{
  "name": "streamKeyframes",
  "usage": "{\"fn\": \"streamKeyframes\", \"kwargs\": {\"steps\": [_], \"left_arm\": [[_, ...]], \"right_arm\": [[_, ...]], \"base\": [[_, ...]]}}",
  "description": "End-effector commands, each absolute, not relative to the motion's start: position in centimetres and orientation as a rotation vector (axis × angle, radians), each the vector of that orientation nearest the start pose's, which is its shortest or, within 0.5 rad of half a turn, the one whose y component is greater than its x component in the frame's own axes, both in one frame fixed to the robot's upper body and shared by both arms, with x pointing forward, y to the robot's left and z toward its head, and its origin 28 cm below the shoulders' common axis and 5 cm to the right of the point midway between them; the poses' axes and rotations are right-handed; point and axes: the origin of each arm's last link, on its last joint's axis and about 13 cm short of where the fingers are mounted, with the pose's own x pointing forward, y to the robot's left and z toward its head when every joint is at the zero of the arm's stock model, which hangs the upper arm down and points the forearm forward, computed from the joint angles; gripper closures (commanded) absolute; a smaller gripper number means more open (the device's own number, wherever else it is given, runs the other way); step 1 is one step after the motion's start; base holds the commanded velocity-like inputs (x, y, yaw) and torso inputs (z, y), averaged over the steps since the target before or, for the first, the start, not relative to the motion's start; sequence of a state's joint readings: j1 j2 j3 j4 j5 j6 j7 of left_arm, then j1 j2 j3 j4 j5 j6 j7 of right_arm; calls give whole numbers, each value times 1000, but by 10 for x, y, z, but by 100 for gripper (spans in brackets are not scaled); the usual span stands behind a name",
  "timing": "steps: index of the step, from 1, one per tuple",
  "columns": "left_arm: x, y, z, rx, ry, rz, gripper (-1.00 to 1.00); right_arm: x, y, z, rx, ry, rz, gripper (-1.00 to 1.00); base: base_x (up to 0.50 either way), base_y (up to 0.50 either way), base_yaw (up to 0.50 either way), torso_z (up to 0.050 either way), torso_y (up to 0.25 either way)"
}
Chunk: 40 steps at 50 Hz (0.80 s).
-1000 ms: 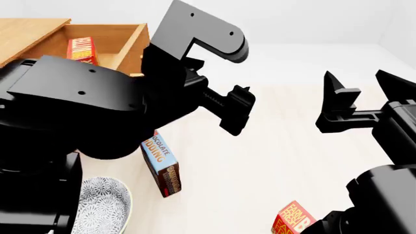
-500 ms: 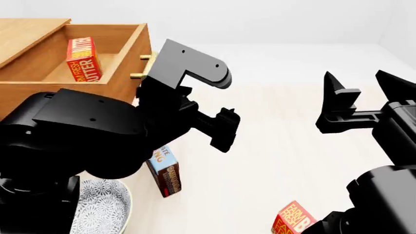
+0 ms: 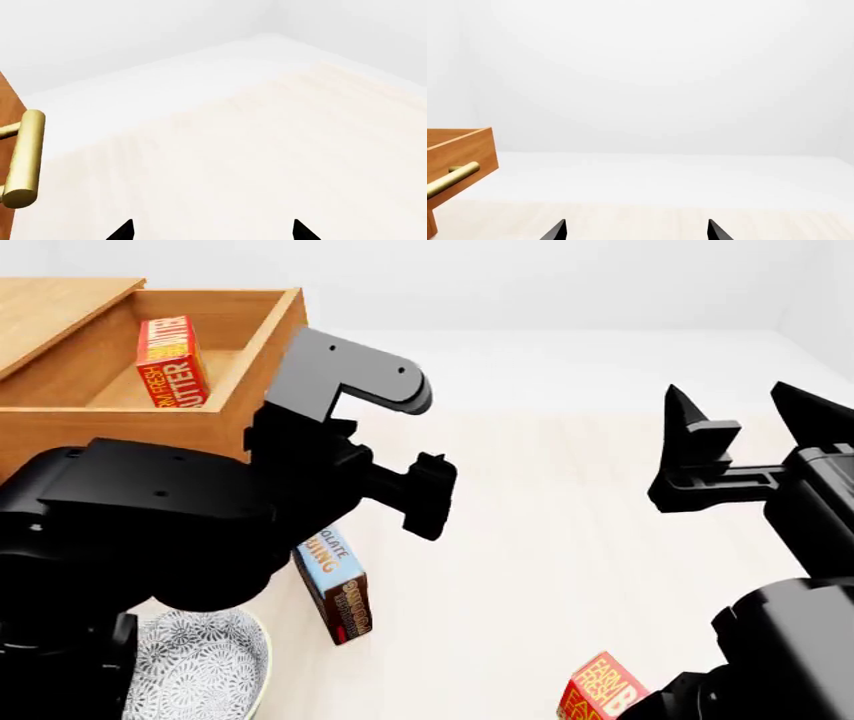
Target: Put the butter at the front in the top drawer of the cabinet and close it.
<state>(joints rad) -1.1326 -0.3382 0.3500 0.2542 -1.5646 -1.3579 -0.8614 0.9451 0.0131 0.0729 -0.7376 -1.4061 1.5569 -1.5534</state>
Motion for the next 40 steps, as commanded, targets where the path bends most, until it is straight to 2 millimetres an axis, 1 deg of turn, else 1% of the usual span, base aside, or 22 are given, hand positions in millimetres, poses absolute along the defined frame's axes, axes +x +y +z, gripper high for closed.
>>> {"fn": "streamKeyframes", "kwargs": {"steps": [1, 16, 25, 33, 40], "left_arm": [[261, 180, 273, 121, 281, -415, -100], [275, 198, 260, 135, 298, -289, -100], [282, 207, 259, 144, 277, -212, -100], [284, 210, 257, 151, 264, -175, -100], [281, 215, 255, 165, 261, -130, -100]], "right_arm": [[195, -171, 268, 25, -117, 92, -100], [194, -171, 268, 22, -119, 92, -100], [194, -171, 267, 23, -118, 90, -100], [193, -171, 268, 21, -121, 88, -100], [194, -170, 269, 19, -121, 93, -100]], "base": [[0, 0, 0, 0, 0], [0, 0, 0, 0, 0], [0, 0, 0, 0, 0], [0, 0, 0, 0, 0], [0, 0, 0, 0, 0]]}}
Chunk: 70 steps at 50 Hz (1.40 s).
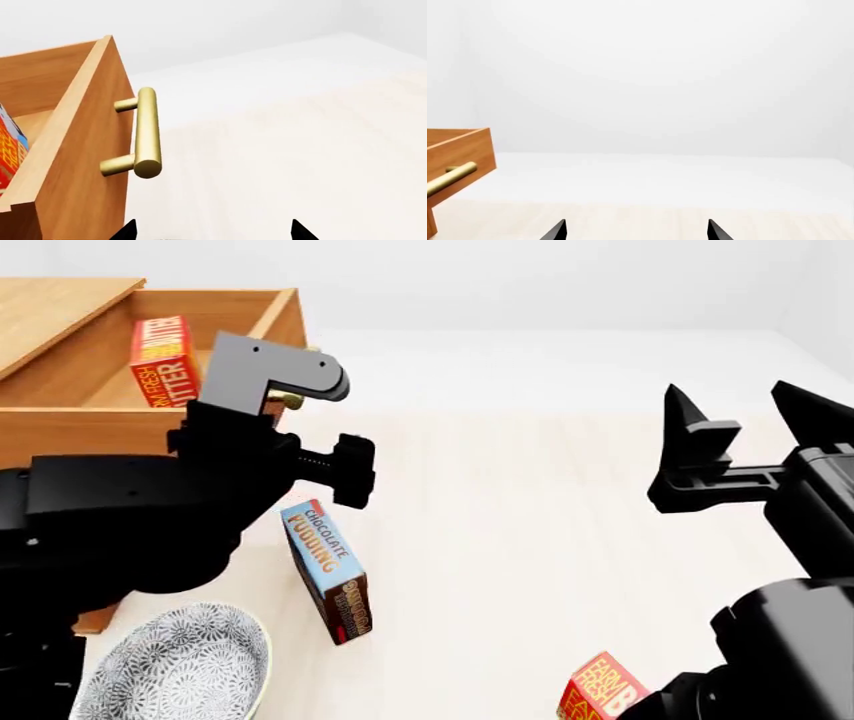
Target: Put the butter at the front in the top drawer of the cabinet and close it.
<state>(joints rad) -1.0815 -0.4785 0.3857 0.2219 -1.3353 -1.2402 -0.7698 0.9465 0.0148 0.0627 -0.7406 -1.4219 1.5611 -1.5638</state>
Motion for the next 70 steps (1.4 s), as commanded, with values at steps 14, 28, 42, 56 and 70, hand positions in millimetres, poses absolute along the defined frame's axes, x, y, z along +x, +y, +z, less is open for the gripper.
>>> {"fn": "streamKeyframes", "kwargs": {"steps": [14, 28, 42, 56, 70], "left_arm": [[278, 223, 253, 128, 276, -87, -100], [274, 236, 256, 113, 261, -9, -100], [276, 246, 252, 134, 245, 72, -100], [287, 260, 246, 142, 238, 175, -100], [292, 279, 241, 159, 244, 293, -100]], "right_arm": [[196, -169, 271, 15, -121, 97, -100], [196, -170, 269, 19, -120, 99, -100], [197, -169, 270, 18, -122, 105, -100], [196, -169, 269, 16, -120, 104, -100], [196, -168, 269, 15, -122, 108, -100]], "base": [[0, 0, 0, 0, 0], [0, 0, 0, 0, 0], [0, 0, 0, 0, 0], [0, 0, 0, 0, 0], [0, 0, 0, 0, 0]]}}
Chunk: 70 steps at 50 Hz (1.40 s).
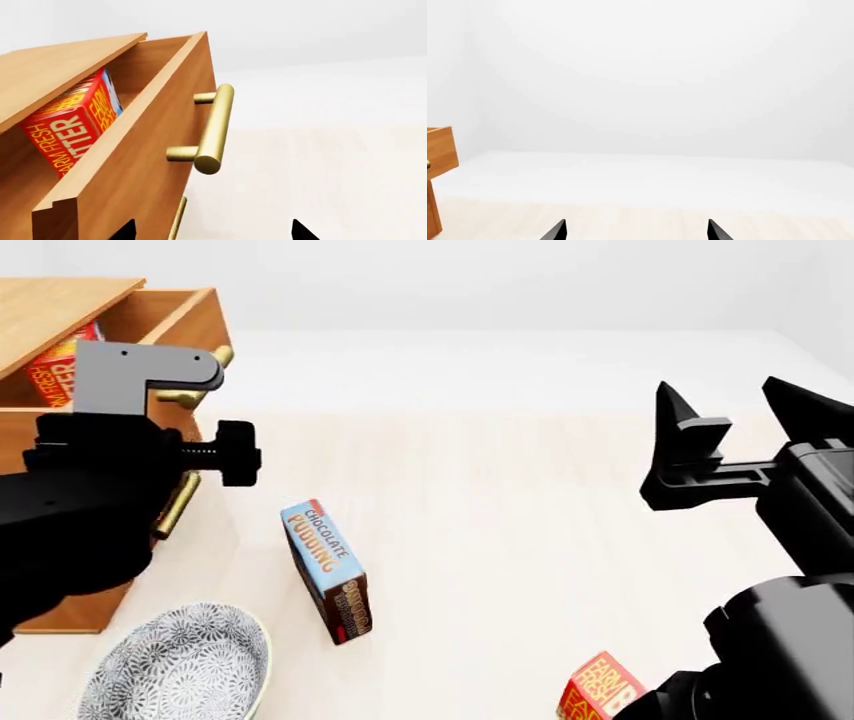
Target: Put the butter at the front in the top drawer of the cabinet and close it.
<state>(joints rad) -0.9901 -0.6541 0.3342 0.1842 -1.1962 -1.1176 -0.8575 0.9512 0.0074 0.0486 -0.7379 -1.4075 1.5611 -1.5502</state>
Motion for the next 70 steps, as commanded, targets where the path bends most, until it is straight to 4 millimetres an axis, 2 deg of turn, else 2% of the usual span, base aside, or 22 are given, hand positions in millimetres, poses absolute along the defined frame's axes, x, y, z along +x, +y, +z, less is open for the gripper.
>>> {"fn": "streamKeyframes", "kwargs": {"steps": [1, 29, 48, 59, 70], "left_arm": [[293, 280, 242, 157, 244, 298, -100], [310, 322, 236, 108, 234, 534, -100], [309, 355, 236, 115, 222, 761, -100], [305, 351, 246, 120, 172, 748, -100], [267, 299, 301, 149, -21, 576, -100]], "right_arm": [[196, -168, 270, 15, -122, 108, -100], [196, -168, 268, 16, -118, 108, -100], [195, -169, 268, 16, -122, 107, -100], [196, -168, 269, 14, -123, 109, -100], [194, -168, 269, 14, -129, 108, -100]], "base": [[0, 0, 0, 0, 0], [0, 0, 0, 0, 0], [2, 1, 1, 0, 0], [4, 6, 5, 0, 0], [0, 0, 0, 0, 0]]}}
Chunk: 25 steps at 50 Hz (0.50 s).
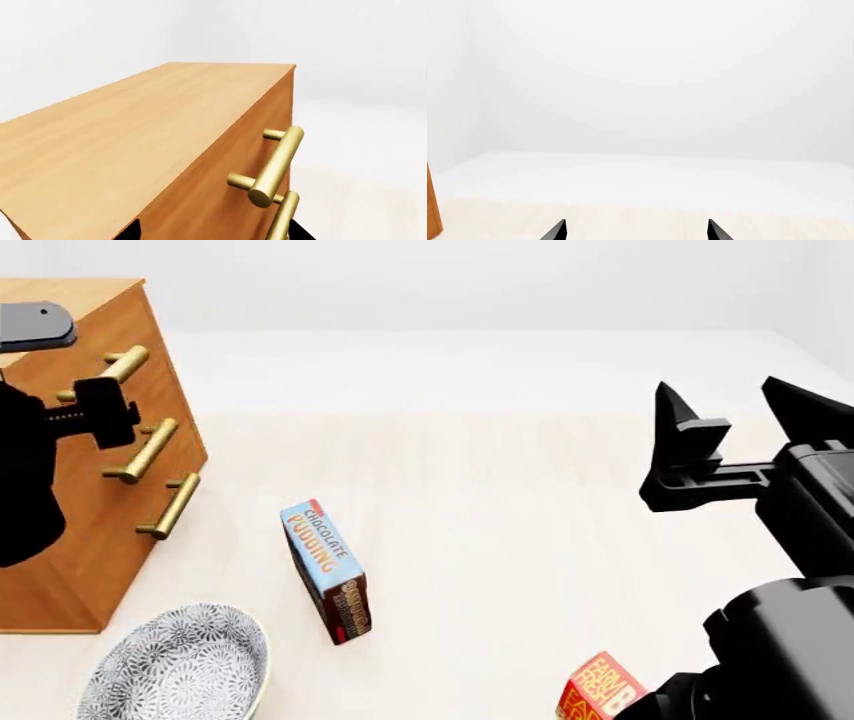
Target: Put the butter at the front in the top drawer of the cabinet and close it.
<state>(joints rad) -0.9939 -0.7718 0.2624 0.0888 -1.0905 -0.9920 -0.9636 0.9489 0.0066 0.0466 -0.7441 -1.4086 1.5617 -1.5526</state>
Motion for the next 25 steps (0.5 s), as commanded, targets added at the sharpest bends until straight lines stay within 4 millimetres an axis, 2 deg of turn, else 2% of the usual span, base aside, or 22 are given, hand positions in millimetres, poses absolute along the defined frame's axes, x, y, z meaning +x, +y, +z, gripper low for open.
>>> {"fn": "streamKeyframes", "kwargs": {"steps": [1, 10, 16, 25], "left_arm": [[264, 294, 305, 156, -37, 557, -100], [246, 271, 334, 227, -167, 418, -100], [238, 260, 328, 273, -284, 258, -100], [205, 240, 312, 281, -443, 74, -100]], "right_arm": [[194, -168, 269, 14, -129, 108, -100], [194, -168, 270, 12, -132, 111, -100], [195, -167, 270, 11, -133, 114, -100], [195, -167, 268, 15, -133, 119, -100]], "base": [[0, 0, 0, 0, 0], [0, 0, 0, 0, 0], [0, 0, 0, 0, 0], [0, 0, 0, 0, 0]]}}
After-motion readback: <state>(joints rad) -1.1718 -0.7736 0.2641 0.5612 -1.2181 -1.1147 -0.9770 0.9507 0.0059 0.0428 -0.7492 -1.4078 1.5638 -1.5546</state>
